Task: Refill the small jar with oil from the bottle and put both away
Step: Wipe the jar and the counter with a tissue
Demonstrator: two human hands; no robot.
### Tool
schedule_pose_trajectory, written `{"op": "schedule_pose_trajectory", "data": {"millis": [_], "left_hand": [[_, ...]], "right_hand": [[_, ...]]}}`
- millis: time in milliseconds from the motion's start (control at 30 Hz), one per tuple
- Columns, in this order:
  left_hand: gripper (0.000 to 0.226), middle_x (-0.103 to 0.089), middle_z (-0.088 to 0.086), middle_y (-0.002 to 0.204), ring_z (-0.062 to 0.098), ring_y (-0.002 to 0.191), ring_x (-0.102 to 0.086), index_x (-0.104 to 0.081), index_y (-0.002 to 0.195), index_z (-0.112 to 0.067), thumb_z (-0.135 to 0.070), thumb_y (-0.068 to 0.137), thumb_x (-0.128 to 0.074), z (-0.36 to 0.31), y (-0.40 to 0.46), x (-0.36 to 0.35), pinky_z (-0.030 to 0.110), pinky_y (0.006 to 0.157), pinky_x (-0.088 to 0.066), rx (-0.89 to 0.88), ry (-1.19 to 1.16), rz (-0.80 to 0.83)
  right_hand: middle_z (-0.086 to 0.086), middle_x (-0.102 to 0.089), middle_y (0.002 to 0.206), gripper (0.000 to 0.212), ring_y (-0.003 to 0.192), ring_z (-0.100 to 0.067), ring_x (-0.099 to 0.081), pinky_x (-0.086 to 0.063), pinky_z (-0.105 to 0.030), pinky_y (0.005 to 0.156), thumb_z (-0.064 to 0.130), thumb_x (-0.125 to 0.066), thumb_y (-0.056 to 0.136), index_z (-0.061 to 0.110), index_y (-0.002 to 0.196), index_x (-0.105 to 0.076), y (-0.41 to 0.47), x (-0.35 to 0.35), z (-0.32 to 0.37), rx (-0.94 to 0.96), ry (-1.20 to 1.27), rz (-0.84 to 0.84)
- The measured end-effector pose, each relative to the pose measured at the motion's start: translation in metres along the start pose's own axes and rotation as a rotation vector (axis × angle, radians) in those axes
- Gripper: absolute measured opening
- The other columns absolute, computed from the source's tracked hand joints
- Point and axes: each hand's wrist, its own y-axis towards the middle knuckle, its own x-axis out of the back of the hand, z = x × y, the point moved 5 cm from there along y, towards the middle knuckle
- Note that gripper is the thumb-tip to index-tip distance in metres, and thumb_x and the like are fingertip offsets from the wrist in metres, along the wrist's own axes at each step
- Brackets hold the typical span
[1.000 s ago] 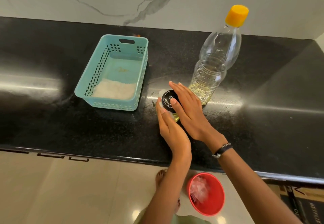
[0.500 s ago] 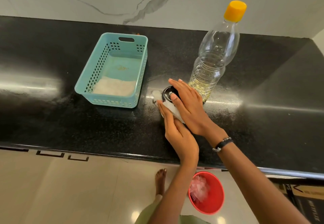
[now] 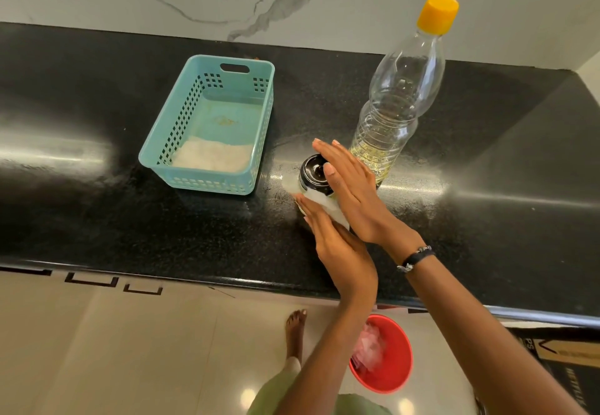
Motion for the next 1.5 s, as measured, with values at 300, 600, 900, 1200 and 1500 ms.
{"op": "schedule_pose_trajectory", "data": {"millis": [300, 600, 900, 1200, 1500], "left_hand": [[0.058, -0.023, 0.011, 0.157, 0.022, 0.146, -0.019, -0.011, 0.152, -0.007, -0.006, 0.100, -0.039, 0.011, 0.010, 0.003, 0.007, 0.113, -0.008, 0.120, 0.111, -0.012], [0.035, -0.062, 0.005, 0.129, 0.000, 0.116, -0.056, -0.055, 0.133, -0.010, -0.010, 0.099, -0.045, -0.022, 0.070, 0.036, 0.016, 0.097, -0.046, -0.080, -0.030, 0.075], [0.024, -0.074, 0.004, 0.100, 0.000, 0.081, -0.064, -0.071, 0.110, -0.014, -0.010, 0.087, -0.066, -0.059, 0.128, 0.036, 0.013, 0.071, -0.053, -0.137, 0.295, 0.426], [0.026, -0.073, 0.006, 0.103, 0.004, 0.075, -0.065, -0.070, 0.112, -0.010, -0.007, 0.086, -0.065, -0.060, 0.118, 0.041, 0.014, 0.071, -0.051, -0.120, 0.374, 0.372], [0.010, -0.073, 0.006, 0.070, 0.013, 0.061, -0.064, -0.078, 0.078, -0.013, -0.015, 0.082, -0.068, -0.073, 0.133, 0.034, 0.032, 0.062, -0.052, -0.219, 0.540, 0.419]], "right_hand": [[0.022, -0.014, 0.156, 0.047, 0.142, 0.008, 0.002, 0.002, -0.042, 0.119, 0.039, -0.012, 0.103, 0.034, 0.149, -0.020, -0.002, 0.002, 0.000, -0.023, 0.052, 0.048], [0.021, -0.007, 0.157, 0.047, 0.141, 0.008, 0.007, 0.003, -0.041, 0.119, 0.034, -0.014, 0.104, 0.031, 0.151, -0.013, -0.002, 0.001, -0.001, 0.007, 0.042, 0.052], [0.020, -0.003, 0.158, 0.049, 0.141, 0.007, 0.009, 0.003, -0.043, 0.119, 0.036, -0.014, 0.103, 0.031, 0.152, -0.007, 0.000, 0.000, -0.002, 0.010, -0.010, 0.050], [0.019, 0.000, 0.158, 0.050, 0.141, 0.007, 0.013, 0.008, -0.036, 0.118, 0.036, -0.011, 0.102, 0.030, 0.152, -0.003, 0.002, -0.002, 0.001, 0.019, -0.082, 0.056], [0.021, 0.001, 0.158, 0.050, 0.141, 0.007, 0.013, 0.008, -0.036, 0.117, 0.036, -0.010, 0.102, 0.032, 0.152, -0.002, 0.003, -0.002, -0.001, 0.019, -0.093, 0.058]]}}
